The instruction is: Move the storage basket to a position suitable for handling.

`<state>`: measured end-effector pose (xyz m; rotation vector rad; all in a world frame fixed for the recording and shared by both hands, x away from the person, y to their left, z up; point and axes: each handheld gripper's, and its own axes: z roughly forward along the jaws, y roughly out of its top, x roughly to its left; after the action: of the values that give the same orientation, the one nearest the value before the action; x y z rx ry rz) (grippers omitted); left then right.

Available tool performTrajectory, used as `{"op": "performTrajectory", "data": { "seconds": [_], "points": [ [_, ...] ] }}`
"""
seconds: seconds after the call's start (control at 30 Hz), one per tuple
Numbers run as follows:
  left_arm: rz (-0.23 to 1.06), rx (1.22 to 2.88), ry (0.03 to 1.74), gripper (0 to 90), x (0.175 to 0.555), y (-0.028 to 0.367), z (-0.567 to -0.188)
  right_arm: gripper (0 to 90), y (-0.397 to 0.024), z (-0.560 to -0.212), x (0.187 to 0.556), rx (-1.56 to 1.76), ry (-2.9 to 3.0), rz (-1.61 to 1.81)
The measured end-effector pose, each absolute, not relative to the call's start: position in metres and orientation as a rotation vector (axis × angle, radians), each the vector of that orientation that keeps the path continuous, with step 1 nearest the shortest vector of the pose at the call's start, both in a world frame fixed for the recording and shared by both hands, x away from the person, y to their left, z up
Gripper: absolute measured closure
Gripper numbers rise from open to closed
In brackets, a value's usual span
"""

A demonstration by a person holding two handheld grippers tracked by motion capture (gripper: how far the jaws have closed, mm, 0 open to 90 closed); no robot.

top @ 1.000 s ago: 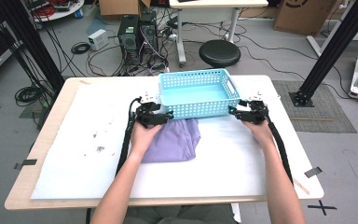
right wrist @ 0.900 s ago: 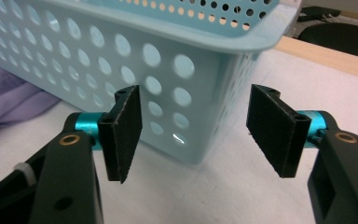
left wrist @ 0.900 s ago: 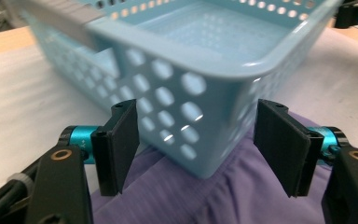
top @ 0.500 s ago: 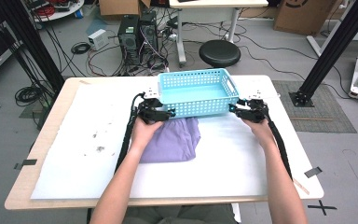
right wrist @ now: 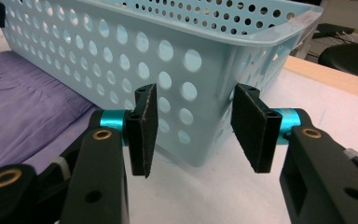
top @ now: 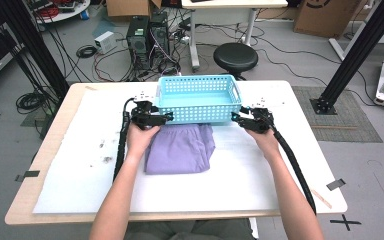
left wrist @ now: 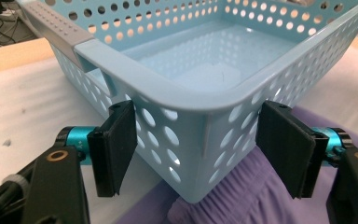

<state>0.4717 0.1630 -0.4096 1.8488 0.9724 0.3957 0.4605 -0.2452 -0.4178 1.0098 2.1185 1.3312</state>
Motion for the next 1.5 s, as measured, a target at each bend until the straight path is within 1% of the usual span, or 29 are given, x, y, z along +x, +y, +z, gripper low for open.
{"op": "performTrajectory", "data": {
  "seconds": [0.17,0.2,0.23,0.27,0.3,0.33,0.4,0.47,0.5,0.53,0.63,0.8,0.83,0.9,0.93,1.2,1.33,1.5],
  "points": [
    [0.422,1.864,0.970,29.5,0.469,0.163,-0.414,47.1,-0.239,-0.423,0.460,1.034,2.126,1.320],
    [0.434,1.867,0.967,29.5,0.467,0.164,-0.414,44.8,-0.239,-0.423,0.460,1.039,2.128,1.327],
    [0.446,1.874,0.959,29.5,0.466,0.165,-0.414,38.9,-0.239,-0.423,0.459,1.050,2.126,1.301],
    [0.463,1.878,0.960,29.5,0.464,0.167,-0.414,38.9,-0.239,-0.423,0.459,1.050,2.126,1.301],
    [0.481,1.872,0.954,29.5,0.461,0.169,-0.414,35.9,-0.240,-0.421,0.457,1.053,2.120,1.261],
    [0.488,1.862,0.953,29.5,0.460,0.172,-0.414,35.9,-0.240,-0.421,0.457,1.053,2.120,1.261],
    [0.469,1.850,0.964,29.1,0.456,0.180,-0.413,33.7,-0.245,-0.415,0.449,1.071,2.079,1.230],
    [0.485,1.822,0.954,29.1,0.450,0.187,-0.413,33.6,-0.246,-0.412,0.445,1.060,2.056,1.208],
    [0.485,1.807,0.946,29.1,0.443,0.192,-0.413,33.4,-0.247,-0.406,0.434,1.030,2.001,1.151],
    [0.485,1.807,0.946,29.1,0.443,0.192,-0.413,33.4,-0.247,-0.406,0.434,1.030,2.001,1.151],
    [0.497,1.805,0.921,29.1,0.430,0.198,-0.414,33.4,-0.244,-0.398,0.413,0.990,1.915,1.077],
    [0.505,1.784,0.867,29.1,0.400,0.206,-0.416,33.4,-0.244,-0.393,0.385,1.013,1.862,1.149],
    [0.506,1.782,0.859,29.1,0.396,0.207,-0.416,33.4,-0.243,-0.394,0.377,1.031,1.867,1.165],
    [0.510,1.783,0.854,29.1,0.386,0.209,-0.417,33.3,-0.242,-0.395,0.374,1.040,1.869,1.182],
    [0.508,1.784,0.850,29.0,0.381,0.210,-0.417,31.4,-0.240,-0.398,0.368,1.057,1.878,1.199],
    [0.486,1.786,0.835,29.0,0.347,0.212,-0.423,31.4,-0.227,-0.411,0.350,1.016,1.926,1.189],
    [0.469,1.833,0.864,29.0,0.338,0.209,-0.431,31.4,-0.220,-0.419,0.345,1.019,1.984,1.222],
    [0.434,1.837,0.925,29.1,0.322,0.209,-0.438,31.1,-0.207,-0.424,0.333,1.000,2.016,1.267]
  ]
}}
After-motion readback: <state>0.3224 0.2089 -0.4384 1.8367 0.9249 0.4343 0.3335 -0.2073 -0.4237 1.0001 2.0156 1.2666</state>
